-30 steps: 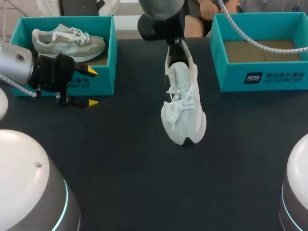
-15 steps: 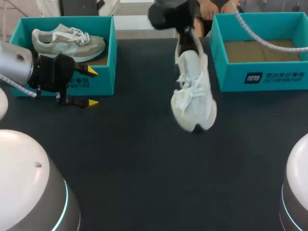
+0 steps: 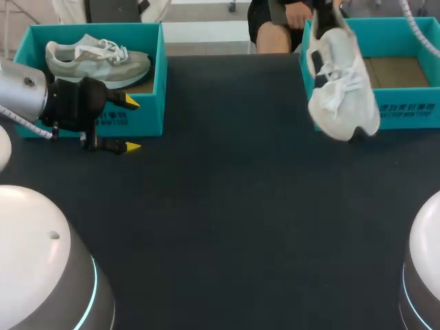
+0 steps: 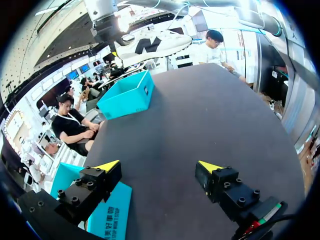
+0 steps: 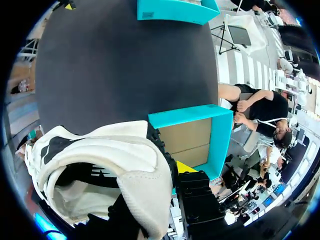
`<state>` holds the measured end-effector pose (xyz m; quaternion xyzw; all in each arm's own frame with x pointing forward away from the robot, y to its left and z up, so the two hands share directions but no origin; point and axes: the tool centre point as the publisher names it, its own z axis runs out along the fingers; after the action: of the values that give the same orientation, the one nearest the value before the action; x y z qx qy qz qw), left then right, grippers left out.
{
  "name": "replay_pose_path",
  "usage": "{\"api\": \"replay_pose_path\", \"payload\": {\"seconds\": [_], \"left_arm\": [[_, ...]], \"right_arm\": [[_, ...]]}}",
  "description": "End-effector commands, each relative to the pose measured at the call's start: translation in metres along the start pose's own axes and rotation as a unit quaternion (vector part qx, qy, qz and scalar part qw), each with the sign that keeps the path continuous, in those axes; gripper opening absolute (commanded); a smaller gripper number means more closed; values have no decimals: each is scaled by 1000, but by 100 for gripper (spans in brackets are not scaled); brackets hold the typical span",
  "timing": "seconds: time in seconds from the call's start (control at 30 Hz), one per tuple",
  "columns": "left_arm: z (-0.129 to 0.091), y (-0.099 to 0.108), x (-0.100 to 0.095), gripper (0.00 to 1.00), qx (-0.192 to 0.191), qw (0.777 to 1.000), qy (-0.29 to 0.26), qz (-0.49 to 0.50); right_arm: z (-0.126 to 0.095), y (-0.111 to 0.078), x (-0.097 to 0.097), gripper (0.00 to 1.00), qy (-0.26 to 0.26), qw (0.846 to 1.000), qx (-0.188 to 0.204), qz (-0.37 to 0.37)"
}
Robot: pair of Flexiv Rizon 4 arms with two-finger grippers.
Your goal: Take the shoe out of the shoebox, open the shoe tongue, remove and reinsert the insole, then place the shoe into the shoebox
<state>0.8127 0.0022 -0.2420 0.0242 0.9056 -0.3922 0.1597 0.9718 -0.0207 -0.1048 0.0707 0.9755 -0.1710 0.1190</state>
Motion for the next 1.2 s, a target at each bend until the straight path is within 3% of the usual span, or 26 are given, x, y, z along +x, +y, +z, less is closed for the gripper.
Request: {"api": "replay_pose_path", "payload": {"seconds": [0.03,0.7,0.77,0.9,1.2], "left_arm": [[0,-1,1,100,-2,1000,0,0],[0,-1,1,100,-2,1000,0,0],[0,-1,1,100,-2,1000,0,0],[0,-1,1,100,-2,1000,0,0],[0,-1,1,100,-2,1000,0,0]], "right_arm": [[-1,-5,-5,0,18,1000,-4,2],[1,-2,-3,0,25,999,-3,22],[11,-9,-9,0,49,996,-25,64],[25,-26,-23,0,41,995,-37,79],[71,-86,-67,0,40,998,-6,56]]}}
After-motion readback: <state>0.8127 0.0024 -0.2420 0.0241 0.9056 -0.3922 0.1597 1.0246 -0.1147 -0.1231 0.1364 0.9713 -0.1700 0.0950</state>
